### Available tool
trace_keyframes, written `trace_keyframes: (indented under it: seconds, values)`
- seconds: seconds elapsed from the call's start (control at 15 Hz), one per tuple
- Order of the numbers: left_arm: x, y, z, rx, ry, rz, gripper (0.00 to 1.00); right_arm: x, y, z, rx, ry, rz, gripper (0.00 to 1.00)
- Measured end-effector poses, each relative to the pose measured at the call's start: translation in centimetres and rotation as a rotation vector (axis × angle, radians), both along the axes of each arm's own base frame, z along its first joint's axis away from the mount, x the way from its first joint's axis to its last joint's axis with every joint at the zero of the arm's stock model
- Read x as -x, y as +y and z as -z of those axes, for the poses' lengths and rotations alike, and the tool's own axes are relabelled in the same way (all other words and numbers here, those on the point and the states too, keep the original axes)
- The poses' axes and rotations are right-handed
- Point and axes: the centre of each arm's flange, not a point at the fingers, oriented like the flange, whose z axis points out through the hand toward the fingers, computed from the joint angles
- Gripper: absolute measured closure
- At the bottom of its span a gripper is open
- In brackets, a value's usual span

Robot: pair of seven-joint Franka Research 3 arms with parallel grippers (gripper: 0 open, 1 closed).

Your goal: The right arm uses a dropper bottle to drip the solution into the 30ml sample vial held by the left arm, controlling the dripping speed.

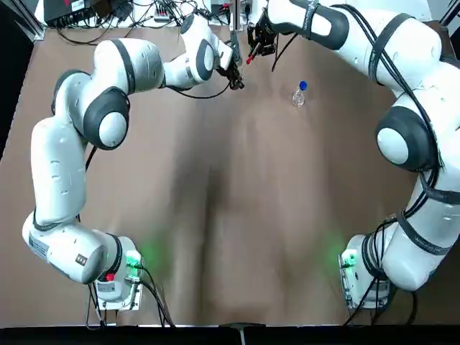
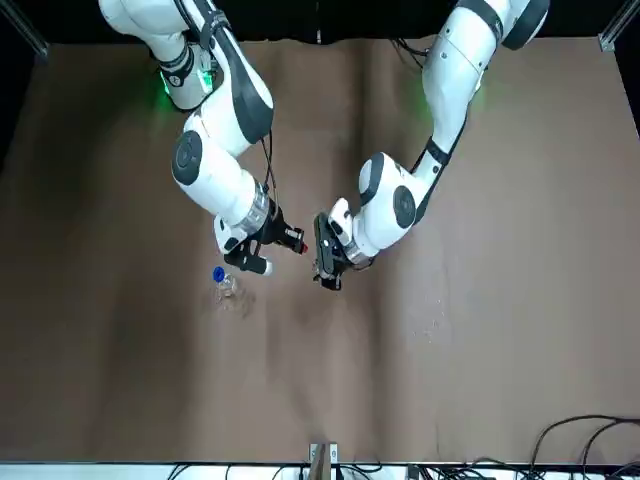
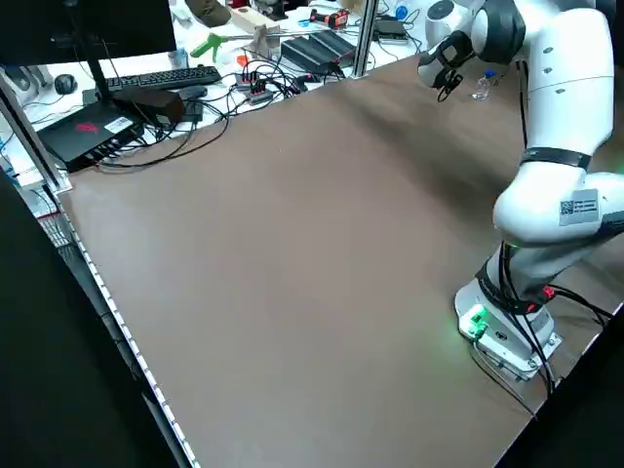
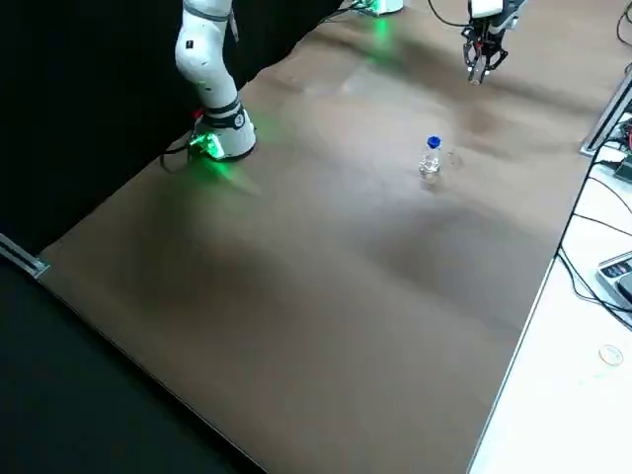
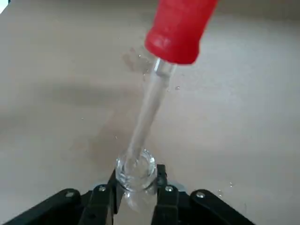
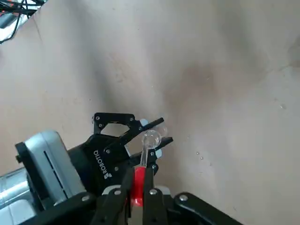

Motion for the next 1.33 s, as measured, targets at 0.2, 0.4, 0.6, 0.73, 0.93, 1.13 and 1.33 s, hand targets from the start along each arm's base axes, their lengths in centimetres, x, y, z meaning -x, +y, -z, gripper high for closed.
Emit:
trace_keyframes:
  seconds: [0.2, 0.4, 0.6, 0.73, 0.93, 1.13, 1.33]
  values:
    - [0.00, 0.00, 0.00, 0.000, 0.000, 0.000, 0.69, -0.02, -0.01, 0.03, 0.000, 0.000, 0.001, 0.89]
    - [0.00, 0.00, 0.00, 0.000, 0.000, 0.000, 0.69, -0.07, -0.08, 0.03, 0.001, -0.001, 0.002, 0.89]
    - [0.00, 0.00, 0.00, 0.000, 0.000, 0.000, 0.69, -0.12, -0.15, 0.03, 0.001, -0.001, 0.003, 0.89]
    - [0.00, 0.00, 0.00, 0.000, 0.000, 0.000, 0.69, -0.13, -0.17, 0.04, 0.001, -0.001, 0.003, 0.96]
    - [-0.01, 0.01, 0.00, 0.000, 0.000, 0.000, 0.69, -0.13, -0.17, 0.08, 0.002, -0.001, 0.003, 0.97]
    - [-0.01, 0.01, 0.00, 0.000, 0.000, -0.001, 0.69, -0.13, -0.18, 0.11, 0.002, 0.000, 0.003, 0.97]
    - [-0.01, 0.01, 0.00, 0.000, 0.000, -0.001, 0.69, -0.18, -0.28, 0.14, 0.004, 0.002, 0.004, 0.97]
